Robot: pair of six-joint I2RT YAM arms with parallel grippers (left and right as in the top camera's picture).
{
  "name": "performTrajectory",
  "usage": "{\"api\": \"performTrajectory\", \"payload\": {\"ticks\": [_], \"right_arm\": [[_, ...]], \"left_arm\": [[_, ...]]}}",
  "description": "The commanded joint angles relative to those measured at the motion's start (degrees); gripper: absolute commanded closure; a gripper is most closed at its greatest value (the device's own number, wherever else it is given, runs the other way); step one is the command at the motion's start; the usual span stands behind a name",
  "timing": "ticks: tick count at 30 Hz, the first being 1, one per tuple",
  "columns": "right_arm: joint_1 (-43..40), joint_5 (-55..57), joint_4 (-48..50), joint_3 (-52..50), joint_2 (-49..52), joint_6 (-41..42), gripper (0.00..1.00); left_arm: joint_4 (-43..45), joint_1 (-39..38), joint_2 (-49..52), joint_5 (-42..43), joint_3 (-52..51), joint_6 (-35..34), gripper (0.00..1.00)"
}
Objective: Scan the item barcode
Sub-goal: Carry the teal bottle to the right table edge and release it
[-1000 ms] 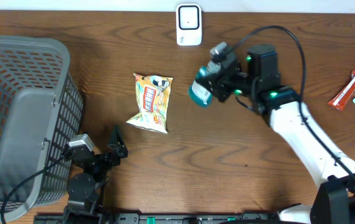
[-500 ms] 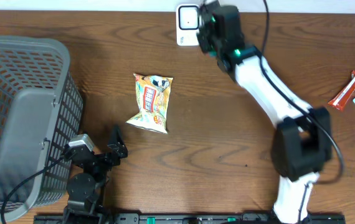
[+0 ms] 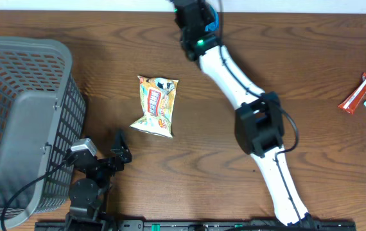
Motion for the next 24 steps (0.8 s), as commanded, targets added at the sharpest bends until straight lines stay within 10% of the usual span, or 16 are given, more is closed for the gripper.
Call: {"api": "performTrajectory", "payload": {"ticks": [1,13,24], "right_arm": [[0.7,12.0,0.3,3.3,0.1,-5.4,0.99],[-10.7,33.8,-20.2,4.1,-2.2,-4.3,0.99],[-33.2,18.9,-32.5,3.5,-2.2,1.5,0.99]], "left_arm": [[-1.2,0.2,-0.2,-0.7,-1.3,0.7,0.02],[-1.2,0.2,-0.2,-0.7,-1.3,0.7,0.02],[-1.2,0.2,-0.2,-0.7,-1.3,0.7,0.02]]}}
